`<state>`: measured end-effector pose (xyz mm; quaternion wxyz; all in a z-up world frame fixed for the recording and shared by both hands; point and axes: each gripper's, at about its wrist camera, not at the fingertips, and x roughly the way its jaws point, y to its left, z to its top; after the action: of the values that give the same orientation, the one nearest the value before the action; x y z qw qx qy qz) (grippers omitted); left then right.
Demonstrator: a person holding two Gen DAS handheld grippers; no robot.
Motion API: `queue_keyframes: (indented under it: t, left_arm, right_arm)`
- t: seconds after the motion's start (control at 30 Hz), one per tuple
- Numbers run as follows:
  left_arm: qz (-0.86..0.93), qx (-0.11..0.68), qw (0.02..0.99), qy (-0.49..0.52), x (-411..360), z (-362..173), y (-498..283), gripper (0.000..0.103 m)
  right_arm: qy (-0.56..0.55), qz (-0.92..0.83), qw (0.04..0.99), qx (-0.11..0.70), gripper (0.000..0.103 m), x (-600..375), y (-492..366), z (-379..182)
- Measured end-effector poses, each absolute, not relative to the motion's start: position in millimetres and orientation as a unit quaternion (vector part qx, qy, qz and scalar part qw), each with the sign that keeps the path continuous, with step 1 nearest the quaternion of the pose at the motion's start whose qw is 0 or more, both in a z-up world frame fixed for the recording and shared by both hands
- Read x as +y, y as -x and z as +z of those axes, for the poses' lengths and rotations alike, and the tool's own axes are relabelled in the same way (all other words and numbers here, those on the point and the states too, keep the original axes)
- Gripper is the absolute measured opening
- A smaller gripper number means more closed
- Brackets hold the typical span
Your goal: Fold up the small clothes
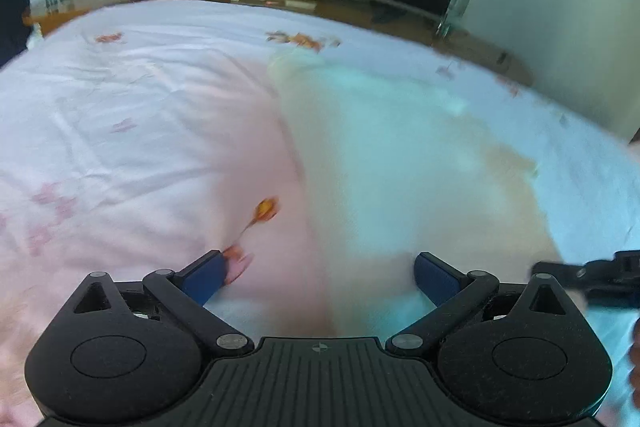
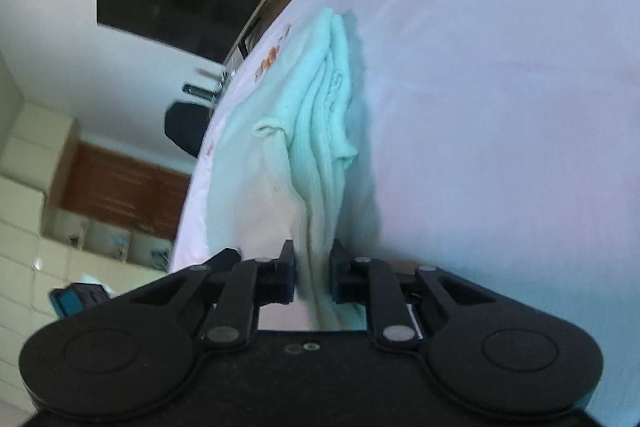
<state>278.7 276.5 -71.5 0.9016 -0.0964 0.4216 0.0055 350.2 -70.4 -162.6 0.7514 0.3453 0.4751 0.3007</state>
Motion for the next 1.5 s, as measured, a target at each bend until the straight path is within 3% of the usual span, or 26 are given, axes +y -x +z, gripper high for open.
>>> queue_keyframes:
  t: [0.1,0.17,0.23,0.33,0.43,0.5,0.53,0.73,1.13,1.5]
  left_arm:
    - [0.014,0.418,0.903,0.095,271.6,-65.8,-250.6,0.101]
    - [0.019,0.422,0.903,0.081,261.1,-68.5,-230.1,0.101]
    - [0.034,0.409,0.909,0.074,255.2,-72.2,-212.4,0.101]
    - [0.064,0.402,0.909,0.093,253.3,-64.6,-189.3,0.101]
    - [0.096,0.389,0.913,0.077,240.8,-47.7,-158.8,0.101]
    - [0.114,0.373,0.919,0.066,230.8,-32.6,-134.7,0.103]
    - [0.123,0.359,0.923,0.065,224.6,-22.8,-118.8,0.103]
    - [0.091,0.329,0.939,0.034,203.1,13.8,-55.4,0.103]
    - [0.069,0.280,0.957,0.042,181.8,63.6,23.4,0.103]
    - [0.094,0.261,0.959,0.055,181.1,74.7,38.3,0.103]
  right_arm:
    - [-0.251,0.301,0.798,0.457,0.012,-64.2,-333.5,-150.5]
    - [-0.171,0.286,0.840,0.428,0.026,-56.2,-313.3,-124.2]
    - [-0.099,0.293,0.851,0.425,0.025,-45.4,-296.2,-121.6]
    - [-0.054,0.277,0.861,0.423,0.024,-35.1,-285.6,-121.0]
    - [-0.057,0.259,0.874,0.408,0.032,-34.7,-265.3,-97.3]
    - [-0.057,0.260,0.883,0.386,0.047,-38.3,-240.8,-84.8]
    - [-0.054,0.258,0.889,0.374,0.061,-41.2,-221.7,-75.3]
    - [-0.046,0.227,0.913,0.335,0.074,-52.4,-142.2,-42.0]
    - [-0.005,0.206,0.941,0.268,0.077,-44.7,-57.1,-5.3]
    - [0.004,0.220,0.944,0.248,0.078,-42.5,-41.7,8.6]
